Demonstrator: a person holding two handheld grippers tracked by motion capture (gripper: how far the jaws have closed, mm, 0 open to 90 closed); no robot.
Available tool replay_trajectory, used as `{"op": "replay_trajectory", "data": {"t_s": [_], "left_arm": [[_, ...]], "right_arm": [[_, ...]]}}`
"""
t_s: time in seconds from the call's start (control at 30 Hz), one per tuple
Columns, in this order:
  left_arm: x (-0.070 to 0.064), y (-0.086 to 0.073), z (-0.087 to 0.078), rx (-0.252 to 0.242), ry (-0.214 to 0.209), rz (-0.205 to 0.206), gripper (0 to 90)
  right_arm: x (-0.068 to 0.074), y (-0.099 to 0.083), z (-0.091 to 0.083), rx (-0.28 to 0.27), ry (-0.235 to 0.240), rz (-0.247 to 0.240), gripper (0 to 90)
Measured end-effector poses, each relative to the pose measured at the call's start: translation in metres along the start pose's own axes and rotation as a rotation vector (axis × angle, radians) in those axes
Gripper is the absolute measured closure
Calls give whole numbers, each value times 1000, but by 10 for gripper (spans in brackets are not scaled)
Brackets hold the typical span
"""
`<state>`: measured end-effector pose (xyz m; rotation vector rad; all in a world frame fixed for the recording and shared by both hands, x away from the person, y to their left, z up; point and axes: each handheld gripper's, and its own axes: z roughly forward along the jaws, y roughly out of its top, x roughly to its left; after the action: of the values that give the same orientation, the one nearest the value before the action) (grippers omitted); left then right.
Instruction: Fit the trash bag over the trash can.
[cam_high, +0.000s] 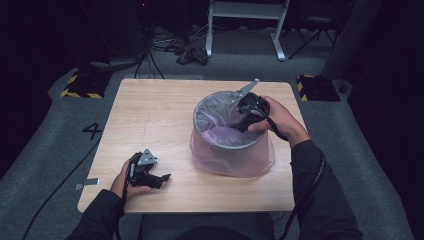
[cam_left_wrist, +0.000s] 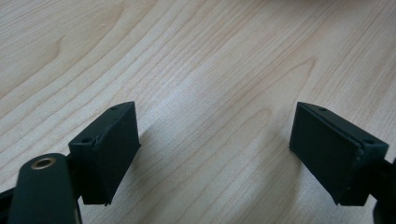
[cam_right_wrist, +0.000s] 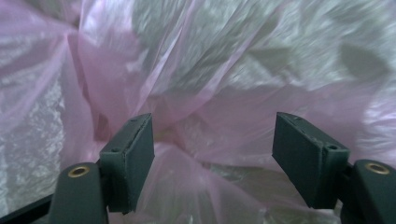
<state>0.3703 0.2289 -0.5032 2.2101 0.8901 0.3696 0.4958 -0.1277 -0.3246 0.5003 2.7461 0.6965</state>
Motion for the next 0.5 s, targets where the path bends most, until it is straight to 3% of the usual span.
{"op": "replay_trajectory", "data": {"t_s": [0.2, 0.3, 0.37, 0.5], "left_arm": [[0, 0, 0, 0, 0, -1, 156], [0, 0, 0, 0, 0, 0, 156], [0, 0, 0, 0, 0, 0, 156], [0, 0, 0, 0, 0, -1, 157]], "right_arm": [[2, 8, 10, 152, 4, -63, 264], [2, 11, 13, 186, 2, -64, 253], [2, 10, 12, 177, -2, -65, 246], [2, 6, 5, 89, -15, -21, 235]]}}
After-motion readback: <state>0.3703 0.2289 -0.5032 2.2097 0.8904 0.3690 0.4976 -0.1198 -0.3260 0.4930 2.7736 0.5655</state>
